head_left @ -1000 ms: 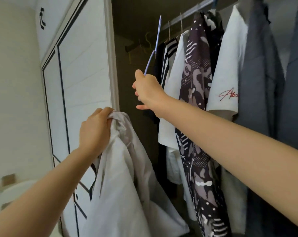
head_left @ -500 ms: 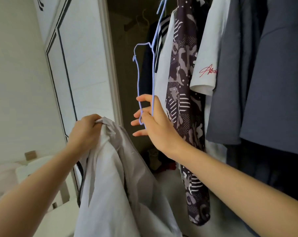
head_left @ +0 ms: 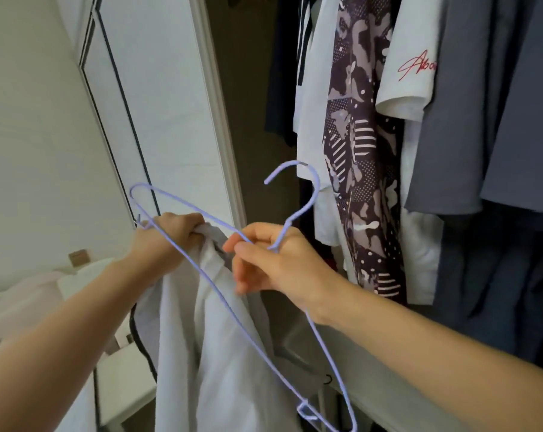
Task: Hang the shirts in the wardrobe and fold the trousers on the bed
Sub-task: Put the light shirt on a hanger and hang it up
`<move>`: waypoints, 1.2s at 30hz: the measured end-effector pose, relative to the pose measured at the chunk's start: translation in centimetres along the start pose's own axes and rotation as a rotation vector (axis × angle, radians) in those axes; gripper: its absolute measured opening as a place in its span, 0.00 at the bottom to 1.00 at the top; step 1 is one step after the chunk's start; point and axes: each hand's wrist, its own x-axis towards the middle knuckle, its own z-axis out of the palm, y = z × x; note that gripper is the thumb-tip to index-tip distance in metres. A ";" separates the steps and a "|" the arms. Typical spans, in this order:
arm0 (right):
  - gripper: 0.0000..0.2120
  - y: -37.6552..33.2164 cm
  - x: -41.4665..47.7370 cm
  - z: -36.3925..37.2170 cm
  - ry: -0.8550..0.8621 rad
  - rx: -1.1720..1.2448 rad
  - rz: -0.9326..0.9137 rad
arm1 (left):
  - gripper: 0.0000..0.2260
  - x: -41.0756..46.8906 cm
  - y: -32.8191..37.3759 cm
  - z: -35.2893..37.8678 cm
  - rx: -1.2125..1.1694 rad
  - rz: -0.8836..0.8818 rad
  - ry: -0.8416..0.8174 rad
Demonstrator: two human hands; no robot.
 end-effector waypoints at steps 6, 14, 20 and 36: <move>0.08 3.2 1.5 -0.5 0.045 0.011 0.086 | 0.11 -1.8 -4.3 2.0 0.118 -0.054 -0.079; 0.13 5.3 3.0 -3.7 -0.063 -0.087 0.254 | 0.07 -3.7 -8.6 2.7 0.128 -0.148 -0.103; 0.12 6.8 3.3 -4.2 -0.285 -0.262 0.441 | 0.06 -4.7 -10.6 3.0 0.107 -0.124 -0.118; 0.12 14.4 6.0 0.9 -0.116 -0.518 0.672 | 0.08 -5.2 -4.9 1.7 -0.191 -0.093 -0.285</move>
